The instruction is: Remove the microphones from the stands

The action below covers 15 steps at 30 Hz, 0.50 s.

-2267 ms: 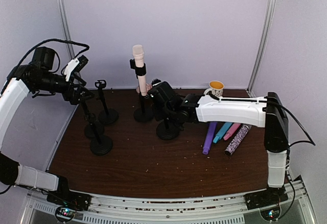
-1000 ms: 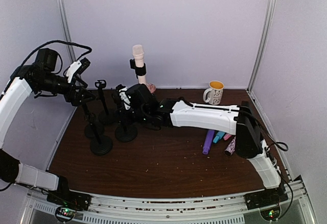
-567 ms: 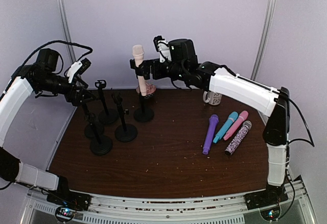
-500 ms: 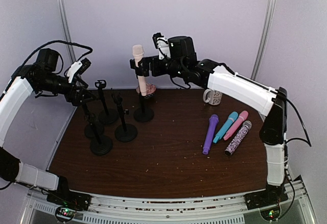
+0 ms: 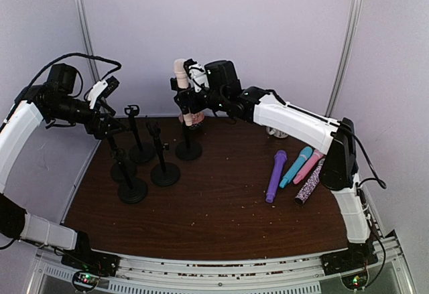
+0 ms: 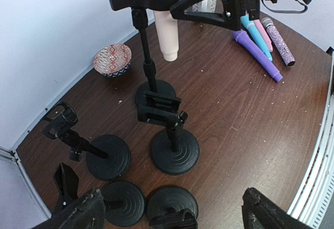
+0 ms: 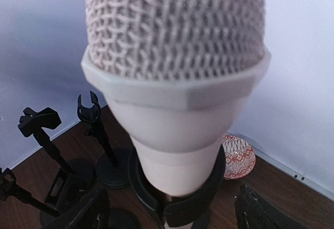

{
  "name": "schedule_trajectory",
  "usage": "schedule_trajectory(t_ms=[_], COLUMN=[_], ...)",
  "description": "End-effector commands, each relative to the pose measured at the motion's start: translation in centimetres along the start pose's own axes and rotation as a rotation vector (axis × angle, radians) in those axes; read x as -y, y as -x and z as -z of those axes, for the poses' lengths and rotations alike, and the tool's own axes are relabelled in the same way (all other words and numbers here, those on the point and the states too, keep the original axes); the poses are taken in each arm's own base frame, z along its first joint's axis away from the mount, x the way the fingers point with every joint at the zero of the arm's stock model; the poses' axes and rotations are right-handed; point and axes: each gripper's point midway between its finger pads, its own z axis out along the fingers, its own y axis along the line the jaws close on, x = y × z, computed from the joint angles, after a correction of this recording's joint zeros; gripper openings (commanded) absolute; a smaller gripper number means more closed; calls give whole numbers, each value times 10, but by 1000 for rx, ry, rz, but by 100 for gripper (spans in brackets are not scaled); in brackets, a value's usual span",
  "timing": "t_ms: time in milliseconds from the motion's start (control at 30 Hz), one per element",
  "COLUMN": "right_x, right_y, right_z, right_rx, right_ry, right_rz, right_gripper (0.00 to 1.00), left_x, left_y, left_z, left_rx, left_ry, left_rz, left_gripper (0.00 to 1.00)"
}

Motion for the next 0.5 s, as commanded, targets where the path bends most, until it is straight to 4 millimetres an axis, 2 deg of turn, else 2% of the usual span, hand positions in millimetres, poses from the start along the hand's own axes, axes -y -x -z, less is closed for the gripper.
schedule_trajectory(t_ms=[0,233,467], right_x=[6,8,8], right_y=[27,35,39], right_z=[-5,-15,-10], right_rx=[107,173,175], right_ry=[-29,-48,-56], right_rz=[27,27,16], right_gripper=[79,62,33], left_x=[0,0,-1], left_y=[11,9,6], left_z=[10,10,10], left_rx=[32,23,16], left_ry=[15,20,26], left_rz=[-32,-31,-28], left_gripper=[94,94,94])
